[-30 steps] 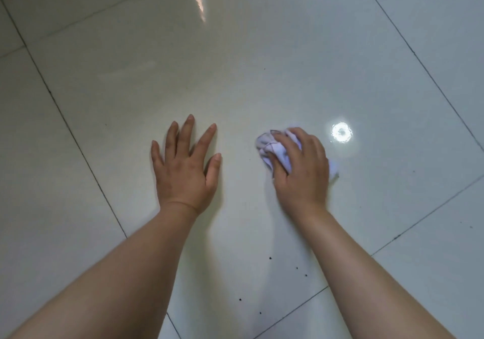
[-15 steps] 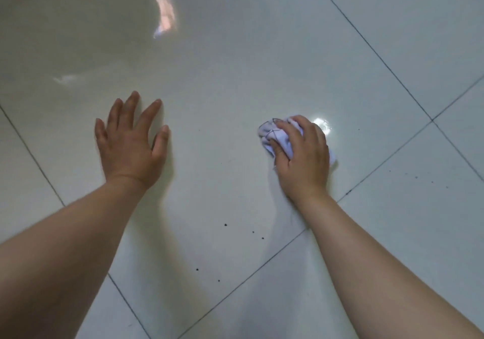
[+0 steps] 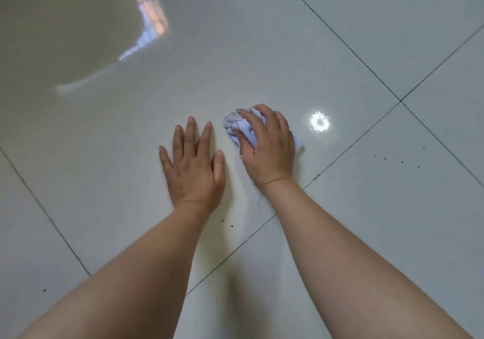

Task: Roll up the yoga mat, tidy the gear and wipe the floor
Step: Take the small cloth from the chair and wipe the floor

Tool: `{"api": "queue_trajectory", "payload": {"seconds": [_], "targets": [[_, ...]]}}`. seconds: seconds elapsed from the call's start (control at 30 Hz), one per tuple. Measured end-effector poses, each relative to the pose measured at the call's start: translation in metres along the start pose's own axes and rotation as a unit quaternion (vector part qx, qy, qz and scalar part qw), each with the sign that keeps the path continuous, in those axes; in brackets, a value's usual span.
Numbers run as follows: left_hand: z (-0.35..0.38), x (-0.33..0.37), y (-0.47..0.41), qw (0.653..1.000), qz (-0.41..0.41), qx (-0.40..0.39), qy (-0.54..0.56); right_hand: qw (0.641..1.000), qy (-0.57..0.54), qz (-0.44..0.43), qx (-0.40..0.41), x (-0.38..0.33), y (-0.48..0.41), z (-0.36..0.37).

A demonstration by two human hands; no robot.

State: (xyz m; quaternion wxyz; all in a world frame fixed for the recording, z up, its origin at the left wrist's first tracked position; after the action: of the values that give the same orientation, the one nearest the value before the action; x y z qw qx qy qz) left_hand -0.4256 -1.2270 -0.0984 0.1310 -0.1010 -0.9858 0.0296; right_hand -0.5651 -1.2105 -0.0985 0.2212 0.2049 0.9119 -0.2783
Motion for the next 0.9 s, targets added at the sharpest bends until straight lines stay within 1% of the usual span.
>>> {"api": "queue_trajectory", "payload": {"seconds": [0.17,0.27,0.33,0.43,0.5,0.53,0.6,0.63,0.67,0.7,0.8,0.83,0.9], "targets": [[0.002,0.000,0.001,1.000,0.003,0.003,0.001,1.000,0.010,0.006,-0.012,0.004,-0.006,-0.003],[0.001,-0.001,0.000,1.000,0.001,-0.004,-0.006,0.996,0.037,0.069,0.032,0.027,-0.033,-0.007],[0.001,0.001,0.000,1.000,0.002,-0.007,-0.010,0.993,0.040,0.105,0.044,0.043,-0.058,-0.004],[0.000,0.001,-0.001,1.000,0.004,-0.012,-0.012,0.990,0.054,0.122,0.033,0.056,-0.099,0.007],[0.000,0.001,-0.002,1.000,0.007,-0.012,-0.015,0.991,0.054,0.119,0.010,0.049,-0.113,0.016],[0.000,0.000,-0.002,1.000,0.006,-0.009,-0.015,0.994,0.044,0.098,-0.009,0.041,-0.110,0.018],[0.001,0.000,-0.002,1.000,0.003,-0.007,-0.015,0.998,0.013,0.019,-0.053,0.027,-0.082,0.013],[0.000,0.000,-0.002,1.000,0.003,-0.007,-0.015,0.998,0.005,-0.013,-0.065,0.026,-0.063,0.006],[0.000,0.001,-0.002,1.000,0.003,-0.006,-0.015,0.998,0.007,-0.023,-0.066,0.031,-0.046,-0.004],[0.000,0.001,-0.002,1.000,0.003,-0.007,-0.015,0.998,0.020,-0.007,-0.051,0.040,-0.032,-0.015],[-0.001,0.002,-0.002,1.000,0.004,-0.014,-0.015,0.990,0.073,0.115,0.046,0.069,-0.006,-0.049],[-0.001,0.002,-0.002,1.000,0.005,-0.013,-0.014,0.988,0.079,0.120,0.055,0.071,0.002,-0.056],[-0.002,0.003,-0.002,1.000,0.005,-0.007,-0.011,0.995,0.059,0.074,0.026,0.067,0.021,-0.062]]}}
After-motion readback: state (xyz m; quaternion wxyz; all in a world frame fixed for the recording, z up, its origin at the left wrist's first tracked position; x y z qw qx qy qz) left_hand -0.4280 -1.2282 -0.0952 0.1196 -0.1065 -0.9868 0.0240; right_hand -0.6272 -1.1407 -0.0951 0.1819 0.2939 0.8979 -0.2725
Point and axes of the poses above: each hand's wrist, its own y-axis away from the middle knuckle, its own z-axis out of the palm, x = y × z, the point moved 1 cm from there along -y, towards the middle knuckle, and after that the axes turned 15 degrees about x, right-handed, at the moved point
